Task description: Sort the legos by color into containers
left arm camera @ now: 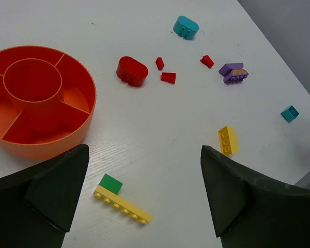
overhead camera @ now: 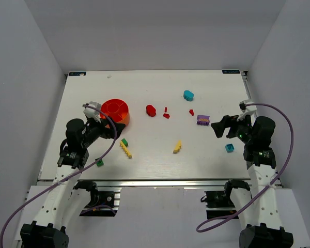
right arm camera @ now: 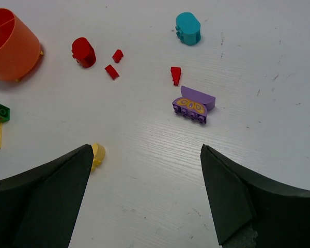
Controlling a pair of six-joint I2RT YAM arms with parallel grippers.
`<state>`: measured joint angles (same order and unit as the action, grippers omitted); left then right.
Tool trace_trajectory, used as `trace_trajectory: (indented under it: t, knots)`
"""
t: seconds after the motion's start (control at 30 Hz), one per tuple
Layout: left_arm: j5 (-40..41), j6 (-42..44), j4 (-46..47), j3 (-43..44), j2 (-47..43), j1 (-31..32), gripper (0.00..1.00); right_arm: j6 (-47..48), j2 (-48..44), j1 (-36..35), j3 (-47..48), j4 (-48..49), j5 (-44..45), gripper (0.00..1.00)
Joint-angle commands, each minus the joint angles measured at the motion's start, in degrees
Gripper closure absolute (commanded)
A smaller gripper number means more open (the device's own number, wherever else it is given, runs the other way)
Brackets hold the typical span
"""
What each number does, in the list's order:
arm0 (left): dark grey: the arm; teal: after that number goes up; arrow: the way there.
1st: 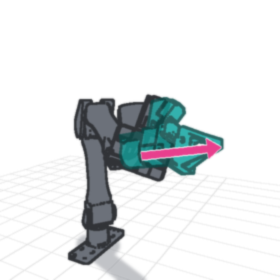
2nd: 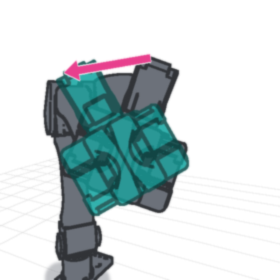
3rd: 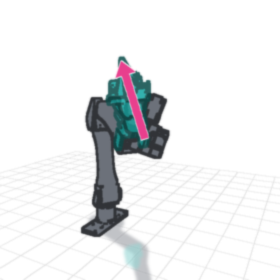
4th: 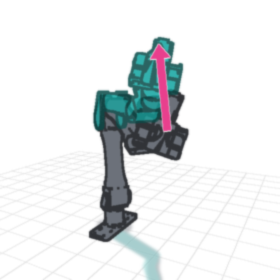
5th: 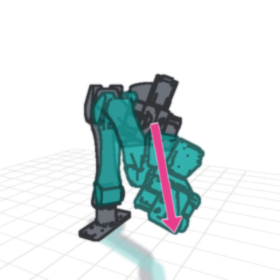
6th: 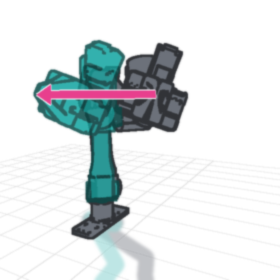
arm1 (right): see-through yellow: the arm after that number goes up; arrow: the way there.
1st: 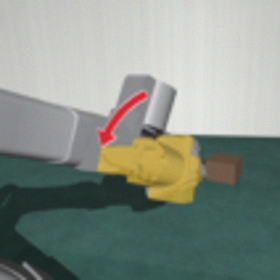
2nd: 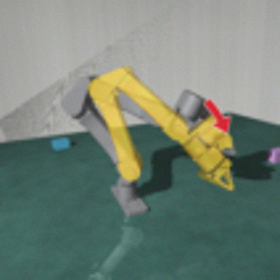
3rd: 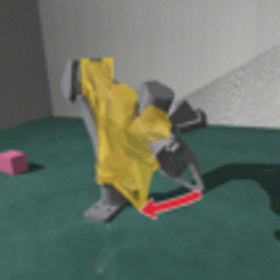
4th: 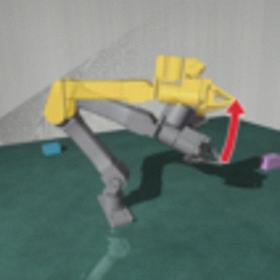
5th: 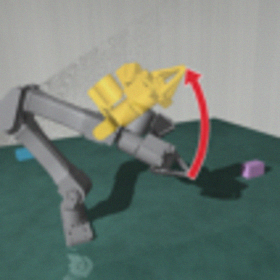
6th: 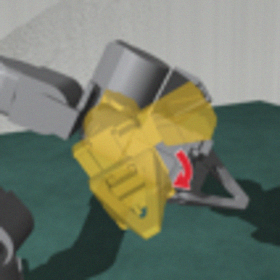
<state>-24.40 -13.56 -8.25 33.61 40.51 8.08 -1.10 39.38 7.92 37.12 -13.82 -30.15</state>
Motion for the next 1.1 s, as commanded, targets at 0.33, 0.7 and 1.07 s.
trace_trajectory:
  t: [0.33, 0.7, 1.07]
  knots:
    - [1.37, -5.32, -0.10, 0.76, 1.67, 0.45, 0.02, 21.36, -1.50, -0.19, -2.50, -3.56, -15.28, 0.11]
    - [16.13, -16.41, -28.00, 11.65, 8.97, 0.45, 0.43, 17.64, 3.78, -0.45, 3.39, -6.31, -21.09, 0.37]
    - [32.22, -32.57, -52.29, 15.08, 23.63, 0.45, 0.26, 13.14, 5.28, -1.07, 2.69, -5.60, -16.61, 0.18]
